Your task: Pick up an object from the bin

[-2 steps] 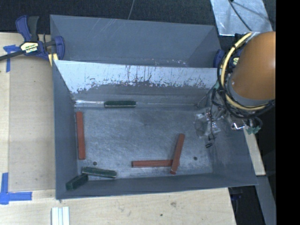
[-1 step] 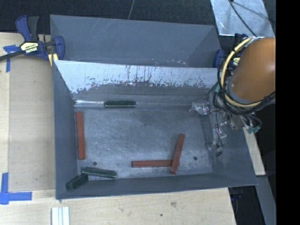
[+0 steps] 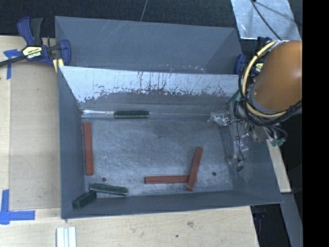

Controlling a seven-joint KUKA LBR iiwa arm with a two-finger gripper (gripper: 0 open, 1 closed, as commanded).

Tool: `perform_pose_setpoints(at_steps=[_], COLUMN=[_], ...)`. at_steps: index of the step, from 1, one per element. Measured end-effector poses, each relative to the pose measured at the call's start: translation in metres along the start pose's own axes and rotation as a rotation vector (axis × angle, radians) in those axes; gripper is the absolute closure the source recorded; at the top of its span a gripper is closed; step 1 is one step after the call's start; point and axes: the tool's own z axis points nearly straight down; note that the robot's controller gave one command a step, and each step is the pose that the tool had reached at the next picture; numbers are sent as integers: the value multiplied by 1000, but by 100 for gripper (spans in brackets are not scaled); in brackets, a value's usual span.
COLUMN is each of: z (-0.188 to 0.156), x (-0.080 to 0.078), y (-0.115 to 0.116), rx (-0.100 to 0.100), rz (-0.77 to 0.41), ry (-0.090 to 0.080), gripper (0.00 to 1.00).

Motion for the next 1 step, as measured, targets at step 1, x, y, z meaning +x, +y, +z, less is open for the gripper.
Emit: perform_pose_setpoints(at_steps=[1], z=[103], x=[7], y=[15], rx=[0], rz=[106], ry=[0], gripper=[0])
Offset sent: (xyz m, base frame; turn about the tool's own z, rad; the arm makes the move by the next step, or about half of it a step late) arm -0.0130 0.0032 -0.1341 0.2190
